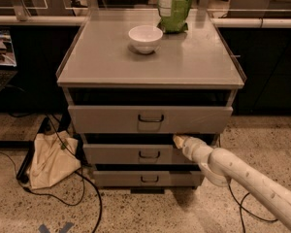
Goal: Open middle drawer
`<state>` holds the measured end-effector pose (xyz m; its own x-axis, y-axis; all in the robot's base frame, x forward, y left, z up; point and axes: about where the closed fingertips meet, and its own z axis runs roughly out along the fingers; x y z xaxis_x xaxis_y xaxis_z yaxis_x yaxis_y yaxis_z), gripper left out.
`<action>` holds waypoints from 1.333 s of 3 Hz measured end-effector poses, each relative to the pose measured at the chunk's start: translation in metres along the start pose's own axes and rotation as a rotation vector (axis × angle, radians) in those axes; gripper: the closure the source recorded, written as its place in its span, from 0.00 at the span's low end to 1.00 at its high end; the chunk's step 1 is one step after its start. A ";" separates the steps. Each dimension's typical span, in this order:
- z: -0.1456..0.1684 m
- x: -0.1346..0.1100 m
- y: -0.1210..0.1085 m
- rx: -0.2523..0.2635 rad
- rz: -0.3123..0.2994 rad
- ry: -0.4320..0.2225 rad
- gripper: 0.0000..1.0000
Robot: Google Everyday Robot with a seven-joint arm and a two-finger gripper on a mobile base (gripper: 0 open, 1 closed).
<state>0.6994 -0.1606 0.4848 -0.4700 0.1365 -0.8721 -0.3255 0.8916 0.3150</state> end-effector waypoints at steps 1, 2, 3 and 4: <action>0.028 0.016 0.010 -0.032 0.008 0.116 1.00; 0.024 0.025 -0.004 -0.008 -0.014 0.130 1.00; 0.029 0.030 -0.001 -0.004 -0.012 0.143 1.00; 0.027 0.041 -0.002 -0.001 -0.007 0.182 1.00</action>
Offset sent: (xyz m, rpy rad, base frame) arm 0.0113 0.0170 -0.0016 0.0098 0.0575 0.0388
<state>0.7033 -0.1449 0.4386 -0.6086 0.0499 -0.7919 -0.3298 0.8919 0.3096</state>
